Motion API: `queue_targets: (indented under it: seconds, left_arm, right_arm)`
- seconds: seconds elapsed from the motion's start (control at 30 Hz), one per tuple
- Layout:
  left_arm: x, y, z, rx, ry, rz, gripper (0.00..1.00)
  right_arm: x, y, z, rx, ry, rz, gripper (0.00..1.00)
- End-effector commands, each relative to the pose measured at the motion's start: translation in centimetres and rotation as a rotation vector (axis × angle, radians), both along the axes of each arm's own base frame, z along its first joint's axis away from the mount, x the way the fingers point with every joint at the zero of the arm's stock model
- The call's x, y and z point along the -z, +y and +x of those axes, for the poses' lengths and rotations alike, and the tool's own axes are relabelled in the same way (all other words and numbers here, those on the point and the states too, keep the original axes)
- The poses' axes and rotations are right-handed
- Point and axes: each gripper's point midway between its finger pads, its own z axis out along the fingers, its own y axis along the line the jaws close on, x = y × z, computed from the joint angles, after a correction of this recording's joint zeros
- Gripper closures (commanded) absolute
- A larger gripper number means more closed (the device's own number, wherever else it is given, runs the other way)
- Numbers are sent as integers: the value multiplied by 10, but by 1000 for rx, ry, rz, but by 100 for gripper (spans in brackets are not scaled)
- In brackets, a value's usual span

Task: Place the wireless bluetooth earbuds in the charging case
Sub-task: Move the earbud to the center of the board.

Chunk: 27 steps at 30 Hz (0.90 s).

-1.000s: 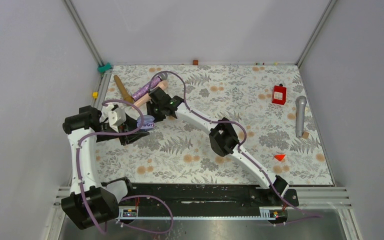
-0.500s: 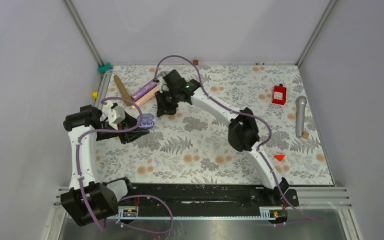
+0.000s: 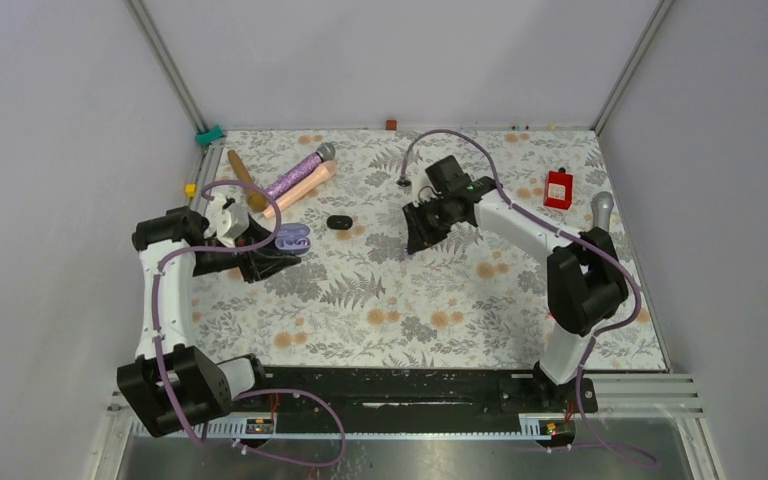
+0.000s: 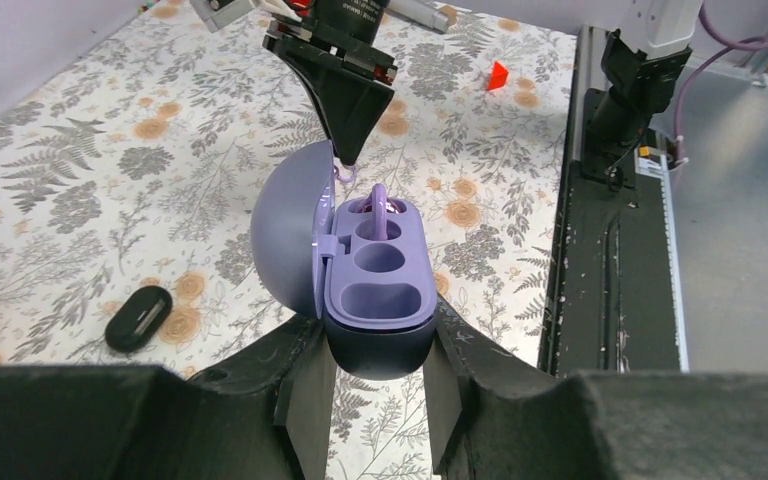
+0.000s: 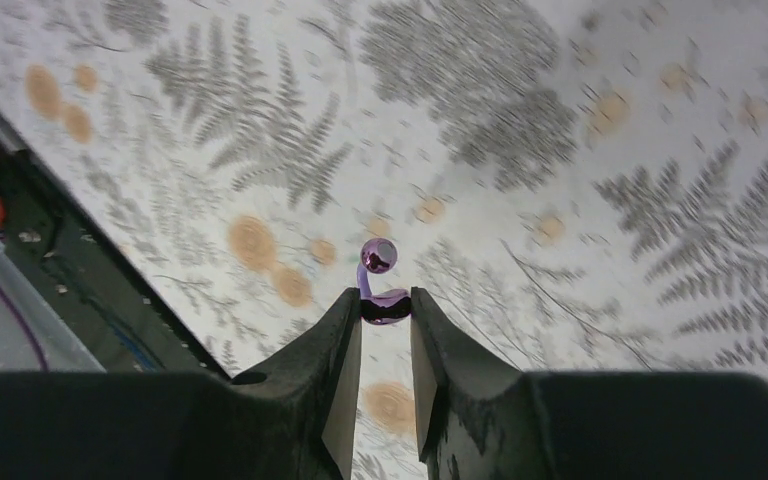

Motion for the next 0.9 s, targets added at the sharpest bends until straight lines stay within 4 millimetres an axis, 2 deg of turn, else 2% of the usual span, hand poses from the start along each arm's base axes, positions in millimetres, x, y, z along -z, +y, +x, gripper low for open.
queue_targets:
  seconds: [0.0,0.17,0.37,0.5,0.63,0.77,0.87]
  left_arm:
    - [-15,-8,3,43,7,-35,100]
    - [-6,-25,2,156,97,1,100]
    - [15,-46,1,291,225,48,100]
    - [28,-63,-7,389,274,81,100]
    - [32,-72,-9,435,294,107,100]
    - [40,-79,-11,451,294,159,100]
    - [44,-83,-13,435,272,190,100]
  right_arm:
    - [21,-37,9,45,-42,-43,71]
    - [44,-48,4,64,19,-68,70]
    - [62,-53,20,72,52,-142,68]
    - [72,-59,22,60,75,-196,66]
    - [71,-63,23,56,75,-207,61]
    - [69,-70,27,57,68,-251,51]
    - [61,-72,28,60,53,-248,44]
